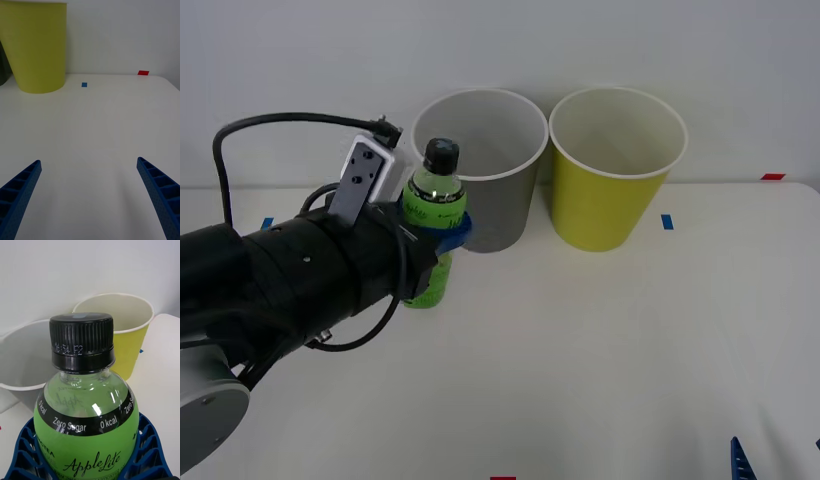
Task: Put cans in the gray bin and PET bottles in the light green bin.
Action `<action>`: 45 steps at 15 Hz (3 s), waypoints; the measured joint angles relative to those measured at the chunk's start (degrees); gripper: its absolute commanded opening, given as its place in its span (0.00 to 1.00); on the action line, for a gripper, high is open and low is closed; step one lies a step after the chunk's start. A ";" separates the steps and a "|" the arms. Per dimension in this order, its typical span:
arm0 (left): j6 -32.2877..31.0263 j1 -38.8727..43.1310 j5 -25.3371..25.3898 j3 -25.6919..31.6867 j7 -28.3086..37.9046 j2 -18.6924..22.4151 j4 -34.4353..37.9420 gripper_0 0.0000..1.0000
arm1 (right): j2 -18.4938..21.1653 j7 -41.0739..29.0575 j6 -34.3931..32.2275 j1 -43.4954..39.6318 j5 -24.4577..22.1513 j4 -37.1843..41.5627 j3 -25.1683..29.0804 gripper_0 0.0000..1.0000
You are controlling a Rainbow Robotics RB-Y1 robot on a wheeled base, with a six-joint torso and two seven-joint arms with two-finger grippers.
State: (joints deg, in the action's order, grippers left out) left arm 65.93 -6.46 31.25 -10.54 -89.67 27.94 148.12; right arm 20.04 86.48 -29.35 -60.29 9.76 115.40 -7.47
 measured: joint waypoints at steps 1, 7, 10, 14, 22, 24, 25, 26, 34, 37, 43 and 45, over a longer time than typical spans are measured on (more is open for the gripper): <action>3.73 -2.51 0.13 0.82 1.71 -0.44 0.74 0.00 | 0.00 0.00 0.00 0.00 0.00 0.00 0.00 0.88; 22.03 -20.36 0.68 6.51 7.44 -5.88 1.42 0.00 | 0.00 0.00 0.00 0.00 0.00 0.00 0.00 0.88; 23.42 -28.36 0.43 7.40 7.66 -8.92 -3.20 0.00 | 0.00 0.00 0.00 0.00 0.00 0.00 0.00 0.88; 23.07 -38.91 -1.70 5.34 7.91 -11.32 -12.24 0.00 | 0.00 0.00 0.00 0.00 0.00 0.00 0.00 0.88; 9.34 -49.66 -11.50 -2.04 9.25 -19.91 -34.79 0.00 | 0.00 0.00 0.00 0.00 0.00 0.00 0.00 0.88; 3.31 -52.12 -11.65 -2.15 8.84 -22.33 -42.92 0.00 | 0.00 0.00 0.00 0.00 0.00 0.00 0.00 0.88; -0.05 -53.00 -11.65 -2.21 8.47 -23.37 -46.38 0.00 | 0.00 0.00 0.00 0.00 0.00 0.00 0.00 0.88; -3.51 -53.53 -11.66 -2.45 8.03 -24.32 -49.49 0.00 | 0.00 0.00 0.00 0.00 0.00 0.00 0.00 0.88; -26.26 -54.10 -20.65 -6.67 7.15 -28.87 -68.07 0.00 | 0.00 0.00 0.00 0.00 0.00 0.00 0.00 0.88; -31.73 -54.06 -22.07 -6.68 7.26 -28.94 -72.86 0.00 | 0.00 0.00 0.00 0.00 0.00 0.00 0.00 0.88; -33.77 -54.07 -21.90 -6.71 8.42 -28.94 -74.56 0.00 | 0.00 0.00 0.00 0.00 0.00 0.00 0.00 0.88; -33.77 -54.09 -21.41 -6.69 8.89 -28.94 -74.56 0.00 | 0.00 0.00 0.00 0.00 0.00 0.00 0.00 0.88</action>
State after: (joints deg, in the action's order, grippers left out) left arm 32.16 -60.54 9.84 -17.24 -80.78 -1.00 73.56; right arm 20.04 86.48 -29.36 -60.29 9.76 115.40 -7.47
